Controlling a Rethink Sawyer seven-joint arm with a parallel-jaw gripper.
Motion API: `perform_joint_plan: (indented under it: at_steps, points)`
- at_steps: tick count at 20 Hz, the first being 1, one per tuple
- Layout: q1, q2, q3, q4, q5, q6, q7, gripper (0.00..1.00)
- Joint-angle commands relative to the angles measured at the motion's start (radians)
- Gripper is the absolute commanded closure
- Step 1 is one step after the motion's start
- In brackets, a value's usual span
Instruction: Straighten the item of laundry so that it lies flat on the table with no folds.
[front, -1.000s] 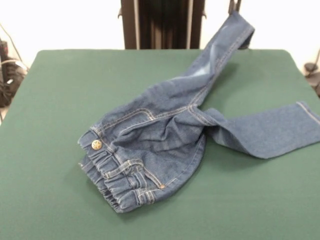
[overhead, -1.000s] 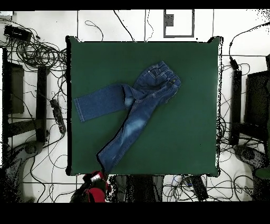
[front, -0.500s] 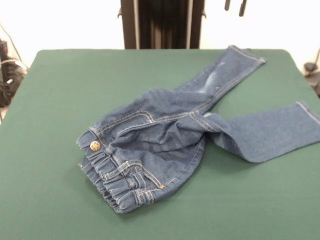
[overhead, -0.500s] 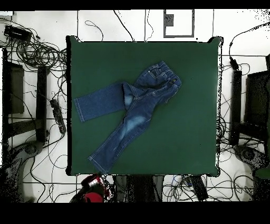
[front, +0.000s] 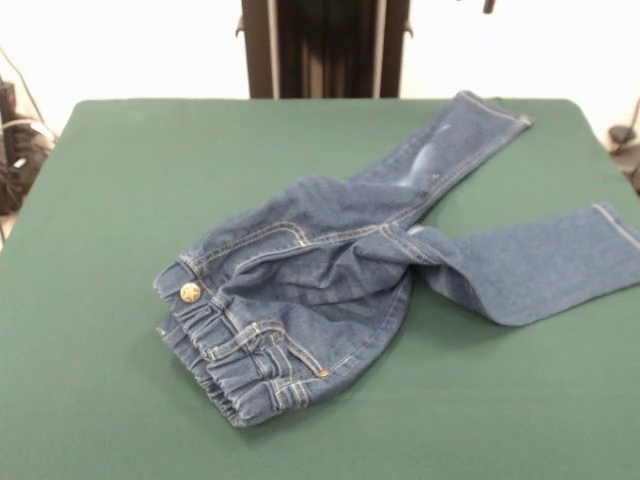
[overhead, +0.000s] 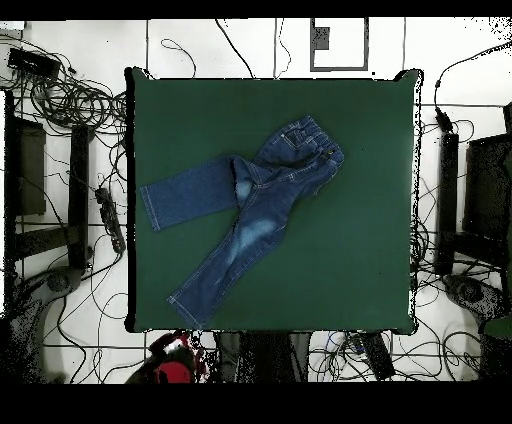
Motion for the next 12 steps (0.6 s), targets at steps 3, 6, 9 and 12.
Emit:
perform_joint_plan:
  at_steps: [3,6,9,12]
  points:
    - [-0.044,-0.01,-0.032,-0.348,-0.091,0.274,-0.051,0.0]
    - [-0.092,0.016,0.01,-0.401,-0.121,0.287,-0.061,0.0]
    - [-0.109,0.066,0.017,-0.483,-0.153,0.306,-0.053,0.0]
    - [-0.117,0.119,0.018,-0.577,-0.172,0.351,-0.039,0.0]
